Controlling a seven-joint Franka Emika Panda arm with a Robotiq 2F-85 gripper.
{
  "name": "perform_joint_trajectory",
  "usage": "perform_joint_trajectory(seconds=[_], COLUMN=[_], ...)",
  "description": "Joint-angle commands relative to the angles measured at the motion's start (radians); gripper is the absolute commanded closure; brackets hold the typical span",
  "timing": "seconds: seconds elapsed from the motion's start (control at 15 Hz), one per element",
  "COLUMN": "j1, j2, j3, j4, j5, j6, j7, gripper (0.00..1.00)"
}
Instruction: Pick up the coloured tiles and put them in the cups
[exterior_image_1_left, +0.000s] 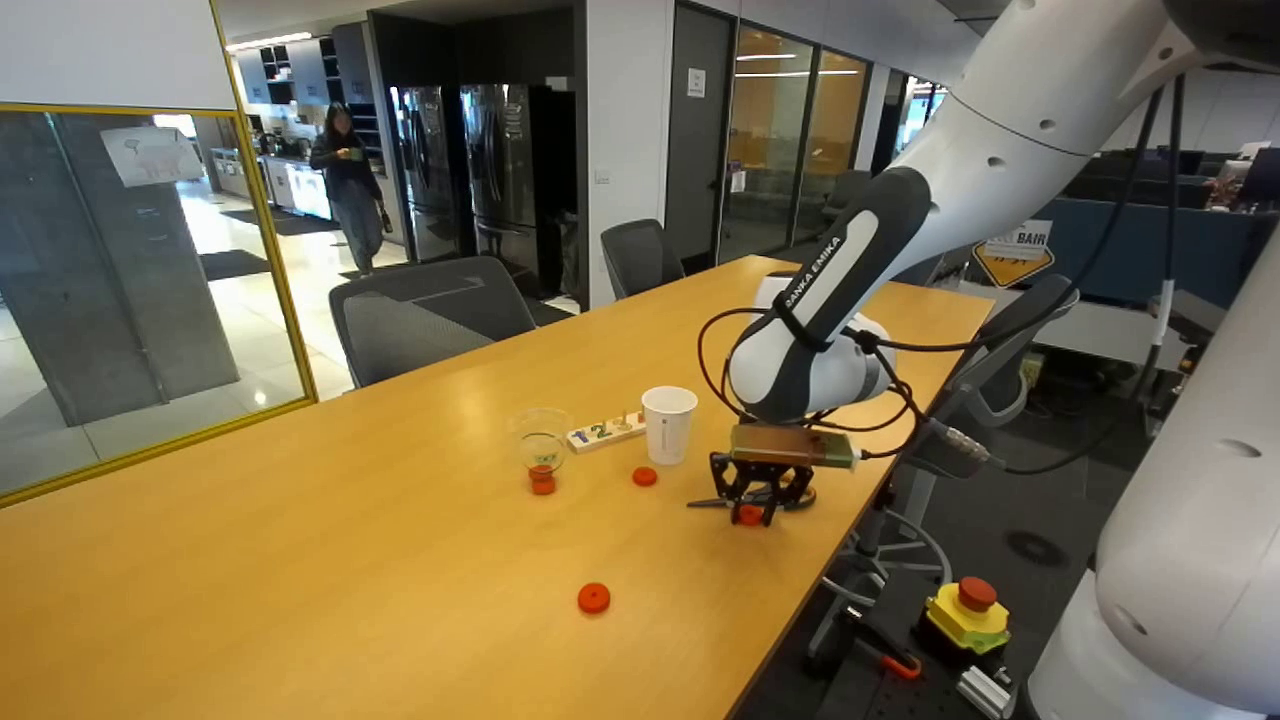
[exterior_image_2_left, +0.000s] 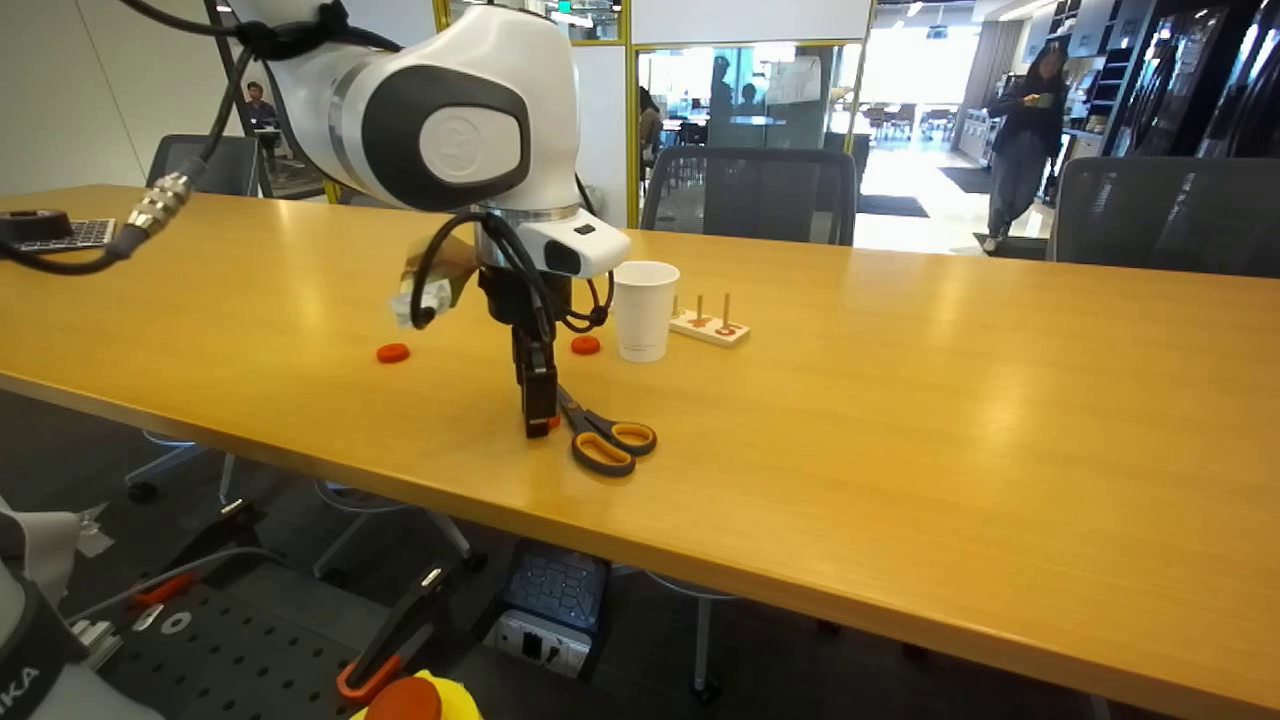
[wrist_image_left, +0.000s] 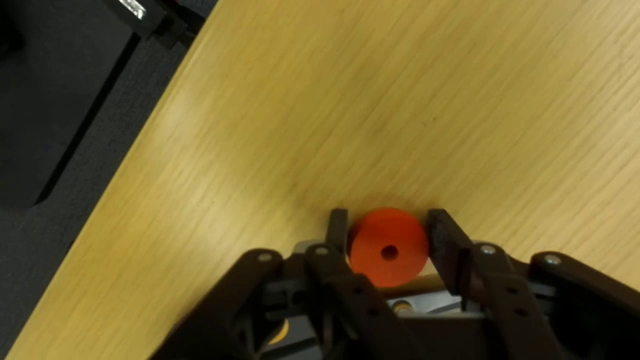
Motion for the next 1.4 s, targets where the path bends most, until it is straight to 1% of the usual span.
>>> perform_joint_trajectory(seconds=[0.0, 0.27, 0.4, 0.6, 0.8, 1.0, 1.33], j1=[-0.004, 0.017, 0.042, 0.086, 0.123, 0.150, 0.179], j2=[0.011, 0.019, 0.017, 0.032, 0.060, 0.084, 0.103], j3=[0.002, 0.023, 0.051, 0.097, 0.128, 0.139, 0.136], j4=[0.016, 0.074, 0.129, 0.233, 0.322, 0.377, 0.430], j5=[-0.041, -0.115, -0.131, -0.122, -0.118, -0.123, -0.148], j6=[0.018, 0.010, -0.001, -0.007, -0.006, 0.005, 0.011], j7=[0.010, 0.038, 0.045, 0.036, 0.014, -0.002, -0.014], gripper=[0.75, 0.73, 0.73, 0.73, 0.73, 0.73, 0.73])
